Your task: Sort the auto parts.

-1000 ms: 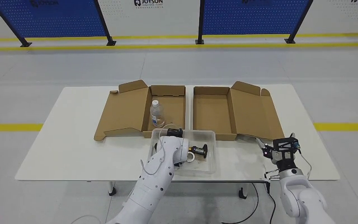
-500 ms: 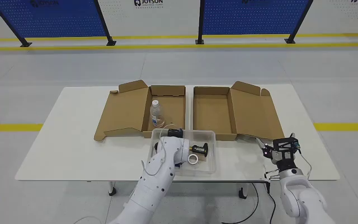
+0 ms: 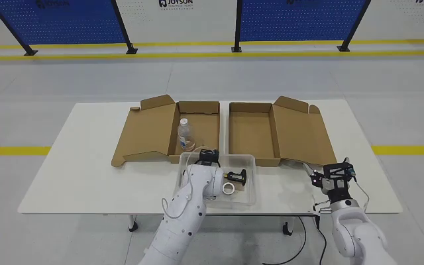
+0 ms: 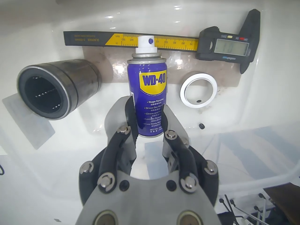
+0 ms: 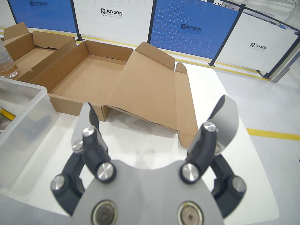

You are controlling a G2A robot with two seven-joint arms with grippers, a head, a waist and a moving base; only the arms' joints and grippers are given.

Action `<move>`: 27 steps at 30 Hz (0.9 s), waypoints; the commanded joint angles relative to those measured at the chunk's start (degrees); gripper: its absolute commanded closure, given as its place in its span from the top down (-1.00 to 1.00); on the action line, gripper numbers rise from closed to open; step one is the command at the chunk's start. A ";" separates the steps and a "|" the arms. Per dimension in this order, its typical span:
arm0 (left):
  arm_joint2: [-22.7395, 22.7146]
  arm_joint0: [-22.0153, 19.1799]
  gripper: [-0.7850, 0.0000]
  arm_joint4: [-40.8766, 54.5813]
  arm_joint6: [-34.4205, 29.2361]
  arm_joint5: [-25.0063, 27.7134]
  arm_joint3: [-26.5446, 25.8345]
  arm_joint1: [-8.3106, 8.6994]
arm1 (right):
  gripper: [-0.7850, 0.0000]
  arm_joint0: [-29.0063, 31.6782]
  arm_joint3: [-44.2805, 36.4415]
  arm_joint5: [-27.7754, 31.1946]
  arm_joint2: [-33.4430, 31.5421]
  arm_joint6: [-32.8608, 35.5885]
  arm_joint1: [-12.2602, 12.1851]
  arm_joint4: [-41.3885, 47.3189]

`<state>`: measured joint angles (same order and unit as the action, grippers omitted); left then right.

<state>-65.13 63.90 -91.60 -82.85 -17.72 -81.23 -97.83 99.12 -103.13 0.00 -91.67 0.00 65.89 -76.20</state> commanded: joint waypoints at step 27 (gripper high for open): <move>-1.01 -6.59 0.39 3.12 2.66 -1.26 10.14 -0.58 | 1.00 0.00 0.00 0.00 0.00 0.00 0.00 0.00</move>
<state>-66.08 57.58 -88.62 -80.28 -18.92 -71.70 -98.39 99.12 -103.13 0.00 -91.67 0.00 65.89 -76.20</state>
